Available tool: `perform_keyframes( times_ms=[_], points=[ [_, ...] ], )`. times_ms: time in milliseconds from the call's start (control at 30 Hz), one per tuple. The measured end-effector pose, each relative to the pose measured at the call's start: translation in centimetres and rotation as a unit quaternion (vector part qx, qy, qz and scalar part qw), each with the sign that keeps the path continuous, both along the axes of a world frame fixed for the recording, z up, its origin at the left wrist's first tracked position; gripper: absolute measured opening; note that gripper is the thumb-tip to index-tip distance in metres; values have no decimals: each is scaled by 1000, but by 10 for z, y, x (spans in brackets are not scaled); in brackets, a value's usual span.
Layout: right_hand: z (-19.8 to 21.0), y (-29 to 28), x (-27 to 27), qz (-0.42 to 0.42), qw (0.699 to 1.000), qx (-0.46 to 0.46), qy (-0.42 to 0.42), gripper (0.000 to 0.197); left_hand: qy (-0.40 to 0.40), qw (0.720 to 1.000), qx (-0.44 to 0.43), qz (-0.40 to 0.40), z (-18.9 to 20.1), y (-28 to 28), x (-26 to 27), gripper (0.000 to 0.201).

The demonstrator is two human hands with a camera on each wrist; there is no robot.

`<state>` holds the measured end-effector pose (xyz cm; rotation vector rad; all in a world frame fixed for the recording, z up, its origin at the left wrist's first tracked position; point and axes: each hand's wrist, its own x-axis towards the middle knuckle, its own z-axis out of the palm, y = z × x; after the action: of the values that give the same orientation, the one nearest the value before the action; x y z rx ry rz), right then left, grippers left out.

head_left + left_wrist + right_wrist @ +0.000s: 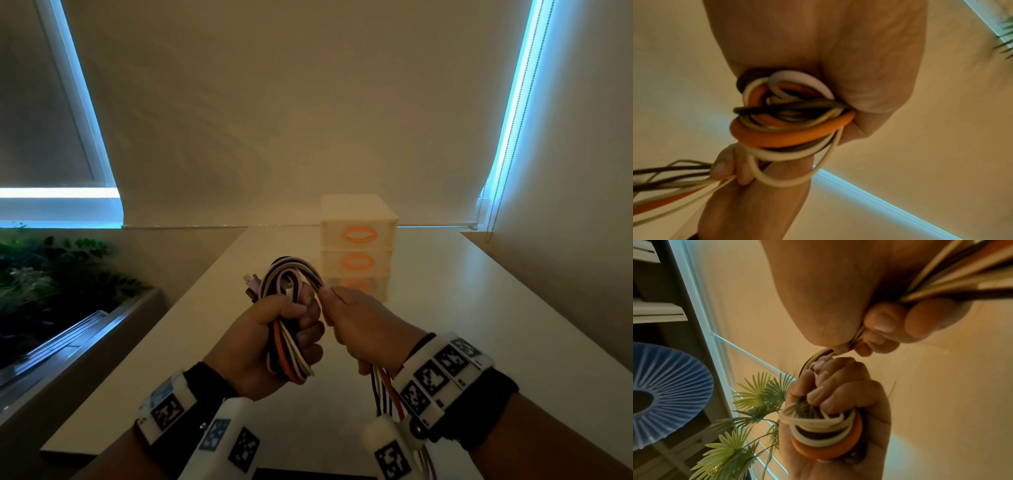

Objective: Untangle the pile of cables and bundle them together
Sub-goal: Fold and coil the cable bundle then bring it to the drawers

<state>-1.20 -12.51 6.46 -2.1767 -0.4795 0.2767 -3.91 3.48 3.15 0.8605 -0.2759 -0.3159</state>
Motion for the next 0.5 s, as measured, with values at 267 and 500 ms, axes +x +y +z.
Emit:
perform_keyframes(
  times_ms=[267, 500],
  points=[
    [1, 8, -4, 27, 993, -94, -63, 38, 43, 993, 84, 70, -5, 6, 3, 10],
    [-13, 11, -4, 12, 993, -71, -90, 39, 60, 982, 121, 134, -7, 1, 6, 11]
  ],
)
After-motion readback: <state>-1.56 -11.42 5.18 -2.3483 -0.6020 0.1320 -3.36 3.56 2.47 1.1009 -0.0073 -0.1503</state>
